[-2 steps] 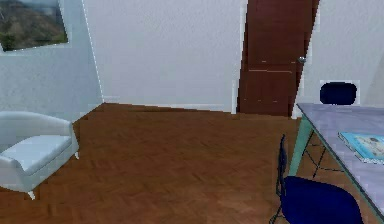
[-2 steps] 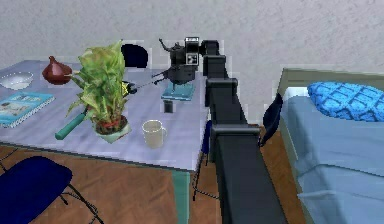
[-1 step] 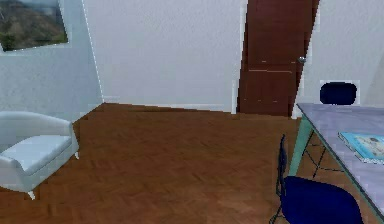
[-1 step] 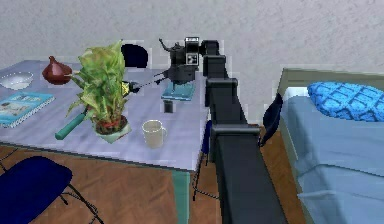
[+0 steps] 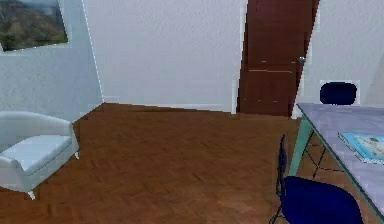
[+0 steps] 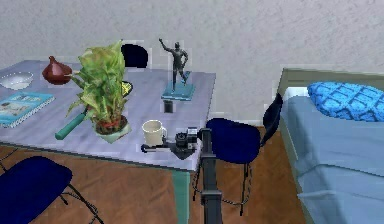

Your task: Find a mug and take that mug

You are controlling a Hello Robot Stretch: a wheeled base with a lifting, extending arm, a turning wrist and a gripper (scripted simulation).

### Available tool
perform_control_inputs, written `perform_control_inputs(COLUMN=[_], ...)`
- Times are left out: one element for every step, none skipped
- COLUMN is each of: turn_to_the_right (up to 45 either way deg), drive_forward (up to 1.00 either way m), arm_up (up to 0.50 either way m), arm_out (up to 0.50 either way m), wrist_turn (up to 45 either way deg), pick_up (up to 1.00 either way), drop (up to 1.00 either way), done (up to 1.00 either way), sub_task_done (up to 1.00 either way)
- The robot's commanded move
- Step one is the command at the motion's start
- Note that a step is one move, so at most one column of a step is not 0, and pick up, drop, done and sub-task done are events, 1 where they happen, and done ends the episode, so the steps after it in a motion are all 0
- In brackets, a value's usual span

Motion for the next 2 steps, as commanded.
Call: perform_control_inputs(turn_to_the_right=[0.0, 0.0], drive_forward=[0.00, 0.00], arm_up=[0.00, 0.10], arm_out=[0.00, 0.00], wrist_turn=[0.0, 0.0], pick_up=[1.00, 0.00], drop=[0.00, 0.00], done=[0.00, 0.00], sub_task_done=[0.00, 0.00])
